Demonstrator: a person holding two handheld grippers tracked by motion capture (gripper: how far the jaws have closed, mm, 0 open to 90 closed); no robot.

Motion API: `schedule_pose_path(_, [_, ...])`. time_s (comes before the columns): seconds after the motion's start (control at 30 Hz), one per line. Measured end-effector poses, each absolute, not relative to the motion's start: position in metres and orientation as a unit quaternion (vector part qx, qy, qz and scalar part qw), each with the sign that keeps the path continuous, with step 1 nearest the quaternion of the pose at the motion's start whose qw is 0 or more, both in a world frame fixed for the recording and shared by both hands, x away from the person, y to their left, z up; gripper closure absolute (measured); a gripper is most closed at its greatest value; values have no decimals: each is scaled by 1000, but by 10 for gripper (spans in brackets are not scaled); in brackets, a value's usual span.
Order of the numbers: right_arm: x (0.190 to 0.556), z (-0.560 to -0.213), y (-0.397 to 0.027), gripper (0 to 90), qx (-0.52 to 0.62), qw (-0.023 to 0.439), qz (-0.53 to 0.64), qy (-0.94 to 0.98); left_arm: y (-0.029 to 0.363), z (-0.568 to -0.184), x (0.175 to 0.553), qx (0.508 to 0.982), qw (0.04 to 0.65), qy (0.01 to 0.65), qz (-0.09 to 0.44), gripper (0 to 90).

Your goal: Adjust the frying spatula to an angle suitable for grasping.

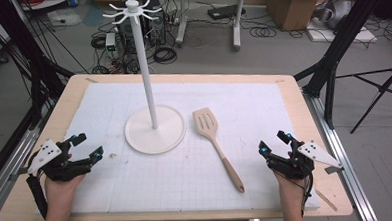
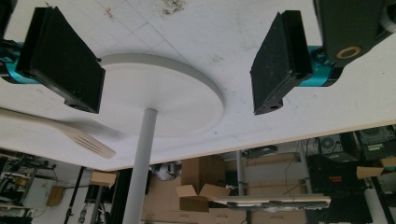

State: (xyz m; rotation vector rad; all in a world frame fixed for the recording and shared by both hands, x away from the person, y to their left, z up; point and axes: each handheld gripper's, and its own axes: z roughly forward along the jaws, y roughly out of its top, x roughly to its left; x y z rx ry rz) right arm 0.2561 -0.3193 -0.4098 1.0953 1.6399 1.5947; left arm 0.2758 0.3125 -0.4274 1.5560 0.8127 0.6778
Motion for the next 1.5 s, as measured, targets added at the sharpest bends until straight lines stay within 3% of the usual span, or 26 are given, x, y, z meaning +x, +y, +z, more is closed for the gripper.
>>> schedule_pose_path(0.8, [250,-396,-294,172,411,292,591,629,315,-418,271,663,594,338,305,181])
schedule_pose_path(1.07, [258,-400,-269,261,419,268,564,659,313,-417,270,664,594,336,307,181])
schedule_pose_path(1.5, [273,-415,-225,311,437,237,493,714,313,-419,270,665,592,338,306,181])
